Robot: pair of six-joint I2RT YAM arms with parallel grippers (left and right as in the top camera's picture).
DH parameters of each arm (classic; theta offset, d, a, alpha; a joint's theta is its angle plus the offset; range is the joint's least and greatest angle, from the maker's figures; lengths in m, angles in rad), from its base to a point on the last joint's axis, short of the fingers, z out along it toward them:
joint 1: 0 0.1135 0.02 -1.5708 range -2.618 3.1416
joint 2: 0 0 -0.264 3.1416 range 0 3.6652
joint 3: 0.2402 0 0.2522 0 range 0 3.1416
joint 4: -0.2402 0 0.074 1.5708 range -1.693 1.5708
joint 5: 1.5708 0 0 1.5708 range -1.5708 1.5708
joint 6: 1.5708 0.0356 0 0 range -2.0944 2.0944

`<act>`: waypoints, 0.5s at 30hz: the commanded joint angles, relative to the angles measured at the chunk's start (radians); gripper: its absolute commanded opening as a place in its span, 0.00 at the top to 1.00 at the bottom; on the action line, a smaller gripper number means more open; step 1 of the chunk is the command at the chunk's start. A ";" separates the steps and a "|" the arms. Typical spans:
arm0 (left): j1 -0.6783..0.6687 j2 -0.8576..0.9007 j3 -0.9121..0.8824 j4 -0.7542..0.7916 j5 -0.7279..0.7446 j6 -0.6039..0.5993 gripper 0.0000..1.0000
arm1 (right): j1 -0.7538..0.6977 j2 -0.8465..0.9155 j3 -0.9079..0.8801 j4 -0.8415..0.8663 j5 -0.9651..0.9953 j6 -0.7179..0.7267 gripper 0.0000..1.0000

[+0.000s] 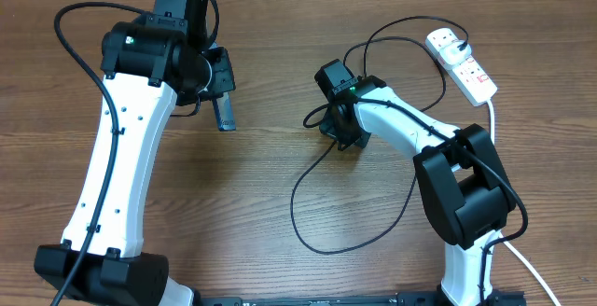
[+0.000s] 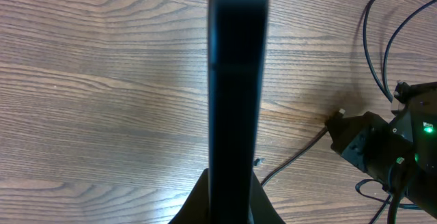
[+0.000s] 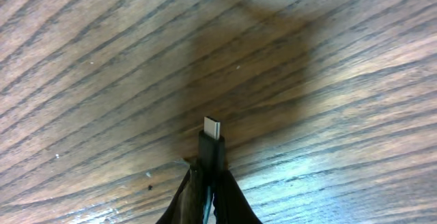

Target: Plug charger to phone and switch on socket

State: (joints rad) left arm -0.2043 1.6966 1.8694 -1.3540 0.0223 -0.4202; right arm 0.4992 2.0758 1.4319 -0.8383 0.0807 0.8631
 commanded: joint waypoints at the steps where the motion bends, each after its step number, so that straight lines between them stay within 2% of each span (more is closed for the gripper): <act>1: -0.001 -0.014 0.003 0.012 0.005 -0.014 0.96 | 0.002 0.010 -0.004 0.019 -0.058 -0.007 0.96; 5: -0.001 -0.014 0.003 0.039 0.061 -0.011 0.96 | -0.015 -0.023 0.043 0.023 -0.158 -0.089 0.96; 12: 0.029 -0.014 0.006 0.183 0.395 0.050 0.96 | -0.024 -0.248 0.080 0.002 -0.296 -0.244 0.96; 15: 0.061 -0.014 0.006 0.256 0.539 0.049 0.96 | -0.019 -0.365 0.080 -0.035 -0.372 -0.375 0.96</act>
State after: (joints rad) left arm -0.1810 1.6966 1.8694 -1.1503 0.3286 -0.3981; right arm 0.4793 1.8847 1.4612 -0.8520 -0.1741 0.6640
